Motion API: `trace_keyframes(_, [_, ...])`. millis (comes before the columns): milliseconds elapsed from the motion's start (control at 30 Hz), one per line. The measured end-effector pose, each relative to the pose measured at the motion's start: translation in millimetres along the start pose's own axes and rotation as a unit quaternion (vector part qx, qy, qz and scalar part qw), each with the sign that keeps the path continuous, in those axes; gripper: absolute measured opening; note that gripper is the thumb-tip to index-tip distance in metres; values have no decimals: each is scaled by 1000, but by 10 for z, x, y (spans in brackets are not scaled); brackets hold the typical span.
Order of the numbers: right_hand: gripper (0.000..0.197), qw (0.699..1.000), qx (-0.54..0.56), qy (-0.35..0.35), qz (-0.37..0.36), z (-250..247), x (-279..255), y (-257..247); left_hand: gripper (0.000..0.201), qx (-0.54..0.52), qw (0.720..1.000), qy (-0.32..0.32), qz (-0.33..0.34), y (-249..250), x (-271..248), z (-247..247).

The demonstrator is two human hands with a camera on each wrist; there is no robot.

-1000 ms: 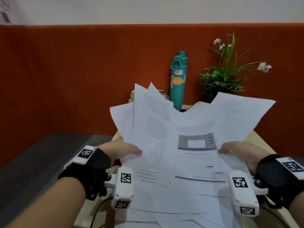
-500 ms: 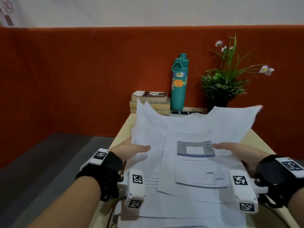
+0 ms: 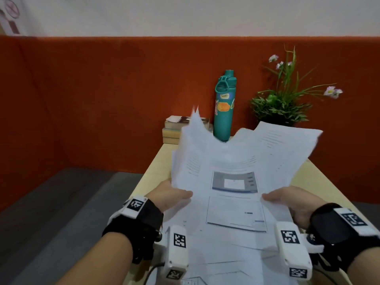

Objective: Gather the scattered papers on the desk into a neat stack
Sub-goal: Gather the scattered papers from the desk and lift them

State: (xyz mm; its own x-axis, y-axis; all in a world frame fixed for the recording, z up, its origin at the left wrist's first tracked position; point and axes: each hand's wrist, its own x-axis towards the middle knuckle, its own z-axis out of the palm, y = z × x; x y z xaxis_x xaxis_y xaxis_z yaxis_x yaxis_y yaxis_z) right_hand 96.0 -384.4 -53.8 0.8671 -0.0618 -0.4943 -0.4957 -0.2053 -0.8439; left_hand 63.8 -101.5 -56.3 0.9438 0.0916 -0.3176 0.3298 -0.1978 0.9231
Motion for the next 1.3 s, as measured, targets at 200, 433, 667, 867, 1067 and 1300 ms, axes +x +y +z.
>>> trace_keyframes(200, [26, 998, 32, 8, -44, -48, -33, 33, 41, -7, 997, 64, 41, 37, -38, -37])
trace_keyframes(433, [22, 998, 23, -53, -26, -15, -194, 17, 43, -4, 1000, 19, -8, -50, -99, -152])
trace_keyframes(667, [45, 987, 121, -69, -77, -22, -354, 1, 20, -121, 992, 0, 26, 16, -183, -381])
trace_keyframes(867, [34, 951, 172, 42, -253, 6, -440, -491, 67, -139, 976, 91, 143, 514, -258, -270])
trace_keyframes(1067, [129, 916, 186, 121, -334, -2, -296, -565, 70, -157, 961, 116, 196, 634, -391, -74])
trace_keyframes(1300, [13, 892, 226, 44, -389, -174, -511, -646, 119, -235, 947, 95, 198, 617, -303, -356])
